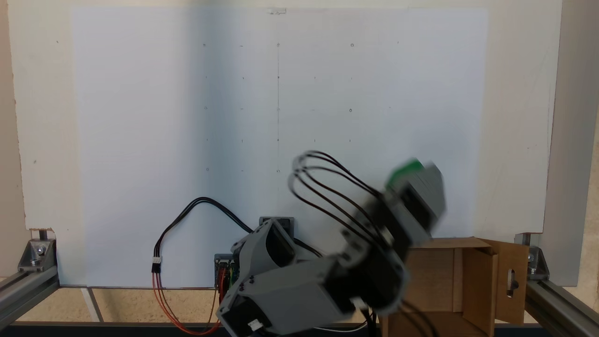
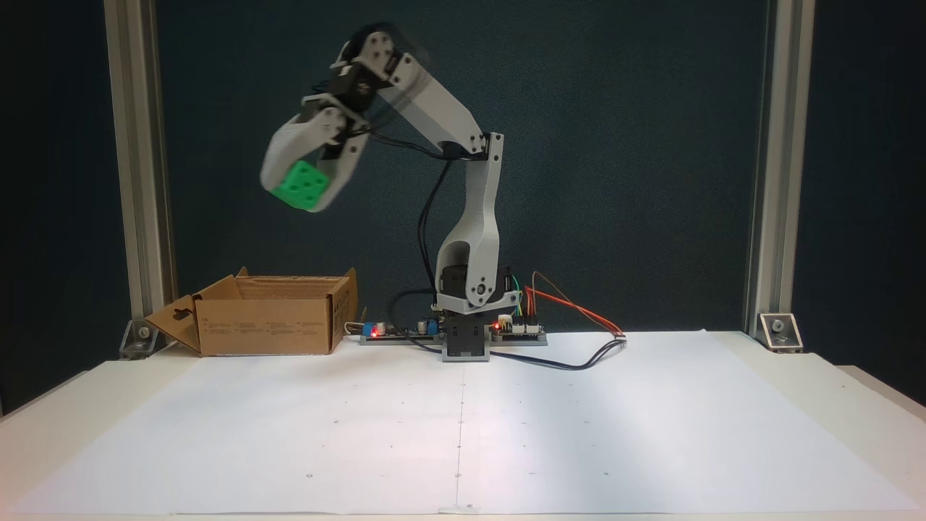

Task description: Grasp a green dice and put it in the bin.

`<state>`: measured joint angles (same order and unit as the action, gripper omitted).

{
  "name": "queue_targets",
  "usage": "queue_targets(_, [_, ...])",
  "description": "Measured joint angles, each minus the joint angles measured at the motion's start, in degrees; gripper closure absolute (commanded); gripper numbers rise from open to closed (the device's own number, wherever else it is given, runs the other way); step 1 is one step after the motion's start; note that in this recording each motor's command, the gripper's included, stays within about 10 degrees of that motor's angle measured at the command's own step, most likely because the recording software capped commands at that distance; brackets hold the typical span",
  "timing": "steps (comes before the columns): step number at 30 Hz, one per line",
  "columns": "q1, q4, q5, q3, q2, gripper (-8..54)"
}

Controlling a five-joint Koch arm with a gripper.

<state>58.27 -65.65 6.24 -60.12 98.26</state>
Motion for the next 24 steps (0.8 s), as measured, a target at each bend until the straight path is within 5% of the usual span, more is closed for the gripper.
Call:
queue_targets(10, [30.8,0.0,7.5,-2.5,-4.5,33.6])
queue_targets(24, [44.4,1.7,16.3,-3.6,-21.8,33.7])
